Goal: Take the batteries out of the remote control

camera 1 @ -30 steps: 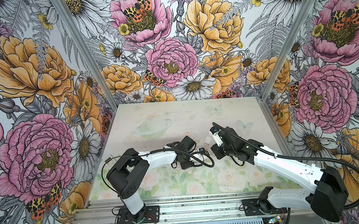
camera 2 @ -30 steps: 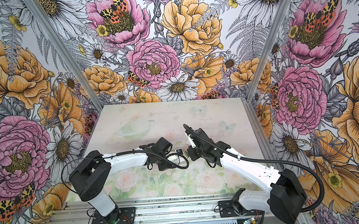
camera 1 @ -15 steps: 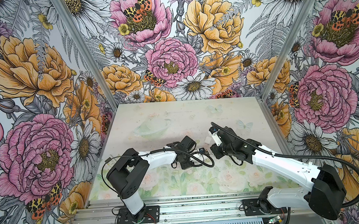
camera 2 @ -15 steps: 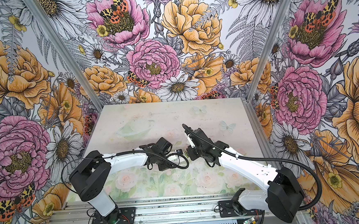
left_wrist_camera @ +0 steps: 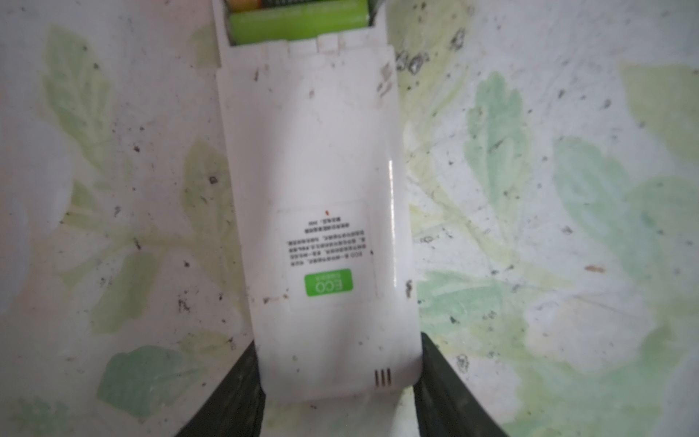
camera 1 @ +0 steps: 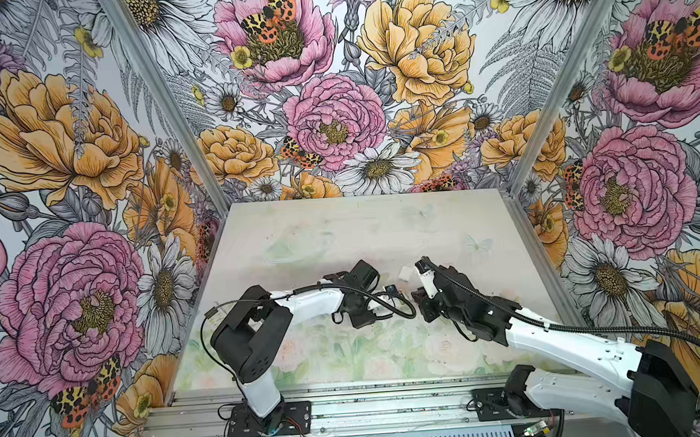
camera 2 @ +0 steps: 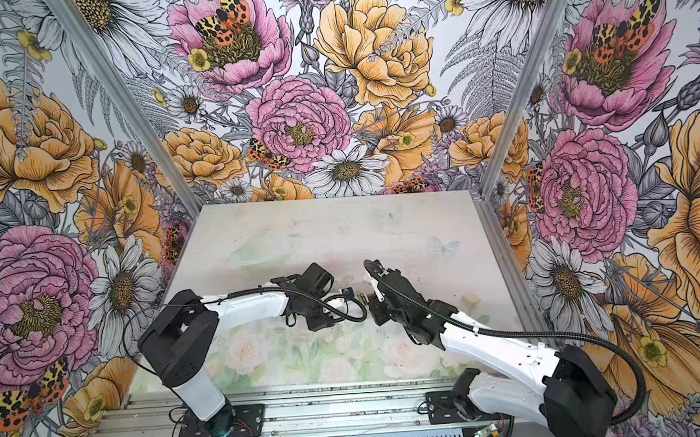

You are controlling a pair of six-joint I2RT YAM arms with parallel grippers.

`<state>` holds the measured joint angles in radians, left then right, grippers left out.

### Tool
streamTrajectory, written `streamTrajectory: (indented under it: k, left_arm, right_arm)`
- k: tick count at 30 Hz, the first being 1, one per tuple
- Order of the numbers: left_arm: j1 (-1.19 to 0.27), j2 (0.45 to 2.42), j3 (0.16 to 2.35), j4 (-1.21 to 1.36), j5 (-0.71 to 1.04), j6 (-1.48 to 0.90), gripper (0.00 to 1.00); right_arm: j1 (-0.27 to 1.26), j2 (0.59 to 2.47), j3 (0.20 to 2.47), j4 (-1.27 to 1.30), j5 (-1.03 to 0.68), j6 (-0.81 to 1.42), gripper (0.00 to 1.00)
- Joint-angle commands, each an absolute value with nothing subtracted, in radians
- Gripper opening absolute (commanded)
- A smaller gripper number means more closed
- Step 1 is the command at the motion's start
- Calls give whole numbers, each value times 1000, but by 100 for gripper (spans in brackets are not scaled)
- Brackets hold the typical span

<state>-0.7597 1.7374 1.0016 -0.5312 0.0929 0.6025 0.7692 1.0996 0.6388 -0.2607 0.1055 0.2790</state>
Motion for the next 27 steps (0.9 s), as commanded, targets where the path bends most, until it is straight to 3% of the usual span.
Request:
streamTrajectory:
  k: [1, 6, 14, 27]
  left_arm:
    - [-756, 1755, 1028, -569, 155, 632, 0]
    - [-731, 1762, 1059, -594, 205, 625, 0]
    - [-685, 1796, 1135, -670, 339, 611, 0]
    - [-634, 1805, 1163, -698, 451, 574, 0]
  right_arm:
    - [788, 1142, 609, -241, 16, 301, 0]
    - [787, 1140, 587, -196, 46, 284, 0]
    - [894, 1042, 333, 267, 196, 323, 0]
    - [955, 1021, 280, 474, 366, 291, 0]
